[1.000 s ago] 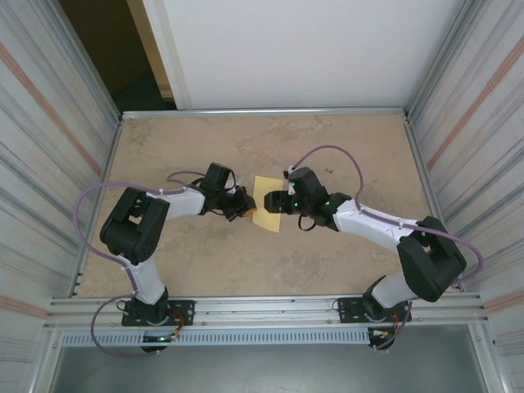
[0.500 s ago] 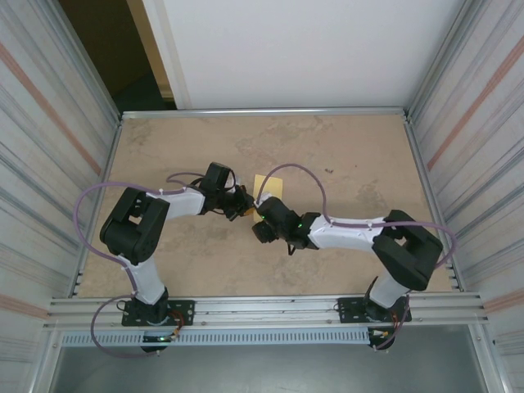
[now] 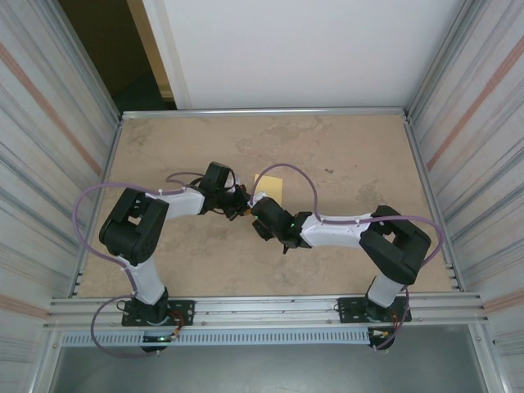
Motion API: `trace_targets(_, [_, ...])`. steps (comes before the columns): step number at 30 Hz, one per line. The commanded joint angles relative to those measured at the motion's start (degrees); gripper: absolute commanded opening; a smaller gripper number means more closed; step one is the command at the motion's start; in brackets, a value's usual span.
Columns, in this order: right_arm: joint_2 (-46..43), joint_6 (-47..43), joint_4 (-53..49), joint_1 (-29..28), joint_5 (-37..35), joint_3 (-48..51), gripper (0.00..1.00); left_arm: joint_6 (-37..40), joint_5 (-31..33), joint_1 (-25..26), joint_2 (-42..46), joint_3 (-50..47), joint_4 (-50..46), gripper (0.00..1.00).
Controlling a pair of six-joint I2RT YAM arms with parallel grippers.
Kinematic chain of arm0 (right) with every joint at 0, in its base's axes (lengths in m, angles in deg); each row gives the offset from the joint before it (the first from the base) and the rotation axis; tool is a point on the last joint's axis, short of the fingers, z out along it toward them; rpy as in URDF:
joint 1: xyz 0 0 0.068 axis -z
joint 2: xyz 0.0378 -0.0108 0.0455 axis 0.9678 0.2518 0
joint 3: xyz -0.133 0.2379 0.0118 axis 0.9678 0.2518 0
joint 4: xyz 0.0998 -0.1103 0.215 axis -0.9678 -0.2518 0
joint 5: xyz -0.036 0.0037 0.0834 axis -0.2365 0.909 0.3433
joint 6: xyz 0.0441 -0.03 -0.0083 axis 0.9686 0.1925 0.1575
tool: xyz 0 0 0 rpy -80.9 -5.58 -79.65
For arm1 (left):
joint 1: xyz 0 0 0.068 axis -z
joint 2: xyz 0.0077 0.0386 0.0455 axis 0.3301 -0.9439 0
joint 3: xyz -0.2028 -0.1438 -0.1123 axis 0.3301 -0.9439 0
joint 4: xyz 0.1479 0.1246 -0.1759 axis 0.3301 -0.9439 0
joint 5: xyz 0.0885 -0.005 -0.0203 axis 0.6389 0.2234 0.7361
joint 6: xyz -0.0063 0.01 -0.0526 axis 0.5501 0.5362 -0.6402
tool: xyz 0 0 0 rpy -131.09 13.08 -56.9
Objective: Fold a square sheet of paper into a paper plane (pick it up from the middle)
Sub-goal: Third fold the triangle at the center of the table.
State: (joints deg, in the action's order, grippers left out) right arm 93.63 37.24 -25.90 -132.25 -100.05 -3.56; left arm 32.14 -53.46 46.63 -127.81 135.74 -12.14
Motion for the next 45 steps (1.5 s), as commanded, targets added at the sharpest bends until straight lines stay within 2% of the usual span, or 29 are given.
trace_targets(1, [-1.37,-0.36,-0.21,0.85,-0.41,-0.85,0.39,-0.70,-0.48,-0.29,2.09,-0.66,-0.52,0.03])
trace_targets(5, [-0.85,-0.27,-0.23,1.24,0.06,-1.04,0.33,-0.91,-0.81,-0.31,2.17,-0.81,-0.19,0.03])
trace_targets(14, [-0.08,-0.08,0.47,2.34,2.19,-1.73,0.27,-1.25,-1.25,-0.32,2.25,-1.20,0.36,0.04])
trace_targets(20, [-0.32,-0.91,0.08,3.11,5.23,-1.47,0.15,-1.30,-1.33,-0.49,2.72,-1.17,0.28,0.11])
trace_targets(25, [-1.97,-1.96,-1.32,5.08,13.27,-0.60,0.06,0.30,-0.85,-3.37,4.45,-2.25,-1.27,0.22])
trace_targets(29, [-3.60,-1.86,-1.56,6.88,20.31,0.37,0.05,2.31,-1.20,-6.97,6.17,-3.17,-2.55,0.27])
trace_targets(36, [-4.53,-1.14,-1.29,9.55,32.08,1.62,0.03,7.12,-2.42,-7.89,7.65,0.16,-4.05,0.27])
trace_targets(45, [-2.64,-0.18,-0.72,9.91,37.77,2.48,0.01,10.98,-1.91,-4.25,0.44,8.61,-6.78,0.22])
